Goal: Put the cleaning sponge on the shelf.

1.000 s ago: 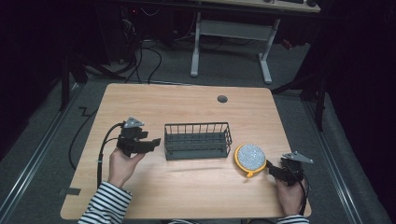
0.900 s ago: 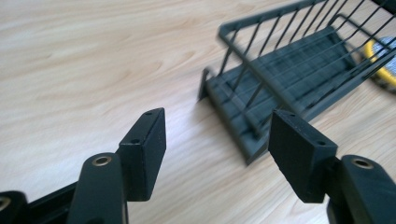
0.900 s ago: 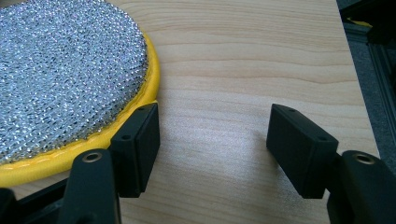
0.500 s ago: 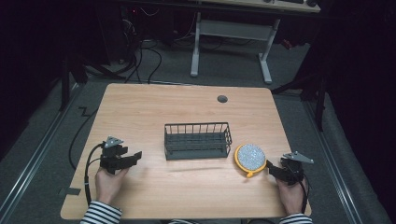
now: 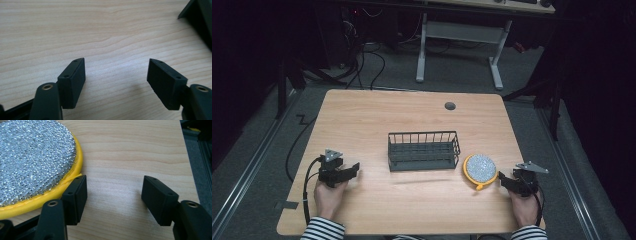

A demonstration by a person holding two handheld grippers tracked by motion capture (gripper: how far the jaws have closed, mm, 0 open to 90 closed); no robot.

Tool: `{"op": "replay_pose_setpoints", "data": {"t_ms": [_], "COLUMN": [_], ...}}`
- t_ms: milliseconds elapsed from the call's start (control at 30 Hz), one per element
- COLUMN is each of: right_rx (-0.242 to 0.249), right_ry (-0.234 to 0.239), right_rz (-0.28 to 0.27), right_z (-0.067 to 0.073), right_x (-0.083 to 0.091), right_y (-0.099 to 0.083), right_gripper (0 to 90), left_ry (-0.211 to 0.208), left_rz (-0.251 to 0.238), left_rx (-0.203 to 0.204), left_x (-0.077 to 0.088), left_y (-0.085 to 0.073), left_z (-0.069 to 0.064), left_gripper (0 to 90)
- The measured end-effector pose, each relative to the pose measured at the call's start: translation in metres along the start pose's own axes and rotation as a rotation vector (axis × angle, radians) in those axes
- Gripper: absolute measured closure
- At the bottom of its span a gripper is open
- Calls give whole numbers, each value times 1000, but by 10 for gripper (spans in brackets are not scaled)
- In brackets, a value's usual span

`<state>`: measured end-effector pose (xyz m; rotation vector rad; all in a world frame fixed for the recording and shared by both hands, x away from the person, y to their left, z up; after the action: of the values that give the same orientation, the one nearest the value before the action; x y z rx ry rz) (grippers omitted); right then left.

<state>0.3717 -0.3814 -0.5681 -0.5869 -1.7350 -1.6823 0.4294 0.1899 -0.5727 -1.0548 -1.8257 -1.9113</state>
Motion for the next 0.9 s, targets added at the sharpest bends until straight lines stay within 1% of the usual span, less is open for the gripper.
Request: {"op": "replay_pose_setpoints", "data": {"t_ms": [33,67,167,200,233,333,367,400,433,467,533,600,667,767,833,900], "right_rx": [-2,-15,-38,-33,-35,-36,-24,-24,-12,-13,-15,0,-2,-1,9,9], "right_ry": [7,14,30,31,27,47,53,57,66,81,110,127,146,175,185,192], "right_rz": [7,8,-10,-18,-13,-41,-52,-56,-64,-71,-68,-68,-56,-8,19,47], "right_z": [-1,-2,-3,-3,-2,2,4,6,7,10,14,18,23,31,35,39], "right_x": [0,2,8,10,13,23,26,29,30,31,31,28,23,13,7,2], "right_y": [1,2,6,8,9,17,20,23,26,29,34,39,42,47,51,55], "right_gripper": [390,394,407,408,408,404,403,401,398,393,375,362,349,333,337,343], "left_ry": [0,0,6,8,8,0,5,12,22,33,48,57,56,61,61,62], "left_rz": [-6,-9,-15,-28,-30,-33,-31,-27,-25,-20,-9,-4,-5,-4,-4,-4], "left_rx": [0,1,2,3,10,17,12,0,-13,-27,-61,-78,-76,-79,-79,-79], "left_x": [-1,-1,-1,-2,-1,-2,-2,-2,-2,-3,-4,-4,-4,-4,-4,-4], "left_y": [-1,-1,-1,-2,-2,-2,-2,-2,-2,-2,-2,-3,-3,-3,-3,-3], "left_z": [0,1,1,1,1,1,1,0,-1,-2,-4,-6,-6,-6,-6,-6], "left_gripper": [313,310,308,307,309,301,300,300,298,292,277,269,270,270,269,269]}}
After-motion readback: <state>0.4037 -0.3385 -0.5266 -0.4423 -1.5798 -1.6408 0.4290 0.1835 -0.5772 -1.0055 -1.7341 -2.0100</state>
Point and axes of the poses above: each handheld gripper's, and its own axes: x roughly backward along the jaws, y roughly out of its top, z roughly to its left, the point moved 6 cm from there along -x, roughly forward along the jaws, and after that the axes turned 3 degrees about y, right-handed, at the moved point
